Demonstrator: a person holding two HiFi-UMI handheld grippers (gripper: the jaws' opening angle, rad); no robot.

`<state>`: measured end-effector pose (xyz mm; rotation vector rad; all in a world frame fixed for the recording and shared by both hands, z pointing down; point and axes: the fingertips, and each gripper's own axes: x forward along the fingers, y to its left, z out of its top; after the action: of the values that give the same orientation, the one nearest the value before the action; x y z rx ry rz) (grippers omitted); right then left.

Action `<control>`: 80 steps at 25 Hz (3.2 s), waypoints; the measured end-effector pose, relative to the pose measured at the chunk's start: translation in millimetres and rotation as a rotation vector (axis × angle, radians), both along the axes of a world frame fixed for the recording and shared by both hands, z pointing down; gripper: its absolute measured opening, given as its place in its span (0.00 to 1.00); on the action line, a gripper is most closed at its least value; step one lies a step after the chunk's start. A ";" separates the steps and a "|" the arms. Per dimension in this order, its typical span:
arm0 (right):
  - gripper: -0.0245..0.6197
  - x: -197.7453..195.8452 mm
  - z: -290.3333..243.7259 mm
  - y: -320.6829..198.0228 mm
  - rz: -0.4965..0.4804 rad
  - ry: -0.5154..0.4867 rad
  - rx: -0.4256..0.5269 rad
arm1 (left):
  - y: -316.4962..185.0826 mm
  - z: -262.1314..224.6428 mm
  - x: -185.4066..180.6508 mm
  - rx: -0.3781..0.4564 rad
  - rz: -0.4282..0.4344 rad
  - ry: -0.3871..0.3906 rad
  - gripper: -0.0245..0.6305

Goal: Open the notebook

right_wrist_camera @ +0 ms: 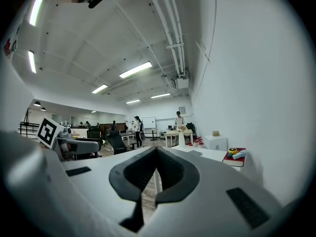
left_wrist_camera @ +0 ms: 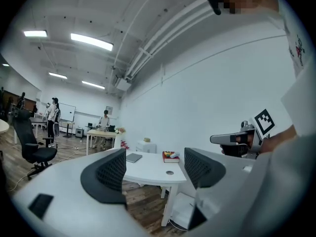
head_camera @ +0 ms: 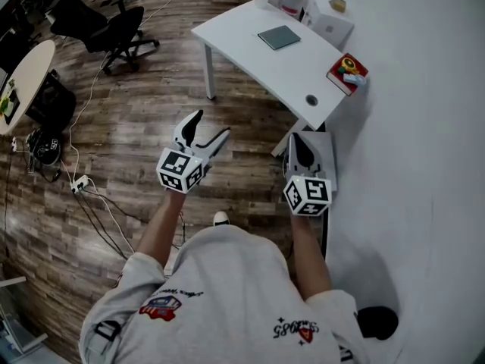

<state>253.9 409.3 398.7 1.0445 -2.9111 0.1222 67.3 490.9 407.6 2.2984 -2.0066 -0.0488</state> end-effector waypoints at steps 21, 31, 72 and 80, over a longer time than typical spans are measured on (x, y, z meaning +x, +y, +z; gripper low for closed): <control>0.04 -39.5 43.5 -123.2 0.040 0.015 -0.091 | -138.8 42.9 -36.7 -0.096 0.045 -0.002 0.57; 0.04 -109.4 30.4 -305.7 -0.030 -0.050 -0.120 | -307.9 22.7 -89.7 -0.099 -0.006 -0.046 0.56; 0.03 -206.8 97.2 -683.3 0.394 0.025 -0.284 | -770.3 174.3 -193.8 -0.342 0.649 -0.319 0.41; 0.03 -200.6 100.5 -678.7 0.499 0.009 -0.283 | -769.9 200.0 -185.5 -0.361 0.777 -0.395 0.40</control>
<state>53.3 -269.4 499.2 1.6671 -2.4556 0.5237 -118.2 -279.0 607.6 2.7724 -0.9573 0.7908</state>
